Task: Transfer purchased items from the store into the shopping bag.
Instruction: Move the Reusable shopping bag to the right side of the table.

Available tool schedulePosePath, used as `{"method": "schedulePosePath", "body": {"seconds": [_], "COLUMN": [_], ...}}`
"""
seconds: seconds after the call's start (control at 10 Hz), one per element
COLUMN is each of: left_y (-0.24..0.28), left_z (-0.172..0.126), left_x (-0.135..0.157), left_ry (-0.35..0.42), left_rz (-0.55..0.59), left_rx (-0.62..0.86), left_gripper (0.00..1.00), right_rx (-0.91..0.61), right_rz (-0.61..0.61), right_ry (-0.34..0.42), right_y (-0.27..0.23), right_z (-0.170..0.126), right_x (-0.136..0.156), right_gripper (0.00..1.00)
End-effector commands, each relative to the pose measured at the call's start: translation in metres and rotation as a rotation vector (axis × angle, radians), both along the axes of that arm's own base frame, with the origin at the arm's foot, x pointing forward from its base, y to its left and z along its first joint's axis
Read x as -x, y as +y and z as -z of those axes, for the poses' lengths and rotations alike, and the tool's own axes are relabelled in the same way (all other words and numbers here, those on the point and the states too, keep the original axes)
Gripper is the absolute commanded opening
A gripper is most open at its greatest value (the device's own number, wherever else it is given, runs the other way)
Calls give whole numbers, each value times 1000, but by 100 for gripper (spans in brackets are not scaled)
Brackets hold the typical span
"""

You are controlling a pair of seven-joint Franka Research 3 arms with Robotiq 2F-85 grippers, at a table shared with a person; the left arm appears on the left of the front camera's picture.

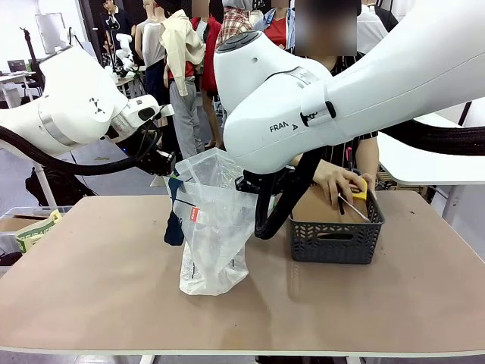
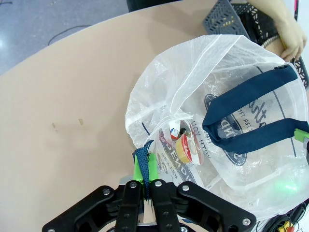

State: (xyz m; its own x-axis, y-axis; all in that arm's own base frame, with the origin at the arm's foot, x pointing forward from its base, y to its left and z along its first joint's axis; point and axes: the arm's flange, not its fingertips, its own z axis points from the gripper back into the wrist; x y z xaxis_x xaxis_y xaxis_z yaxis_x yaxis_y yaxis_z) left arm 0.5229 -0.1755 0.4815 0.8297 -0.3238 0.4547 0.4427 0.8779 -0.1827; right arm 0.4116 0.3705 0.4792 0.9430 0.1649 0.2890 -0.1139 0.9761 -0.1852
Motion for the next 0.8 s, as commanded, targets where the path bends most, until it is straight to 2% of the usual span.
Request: {"method": "schedulePosePath", "body": {"seconds": [0.0,0.7], "left_y": [2,2], "left_z": [0,0], "left_x": [0,0], "left_ry": [-1,-1], "left_rz": [-3,-3], "left_rx": [1,1], "left_gripper": [0,0], "right_rx": [6,6], "right_rz": [3,3], "right_ry": [-1,-1], "right_y": [-2,-2], "right_z": [1,1], "right_x": [2,2], "right_gripper": [0,0]}}
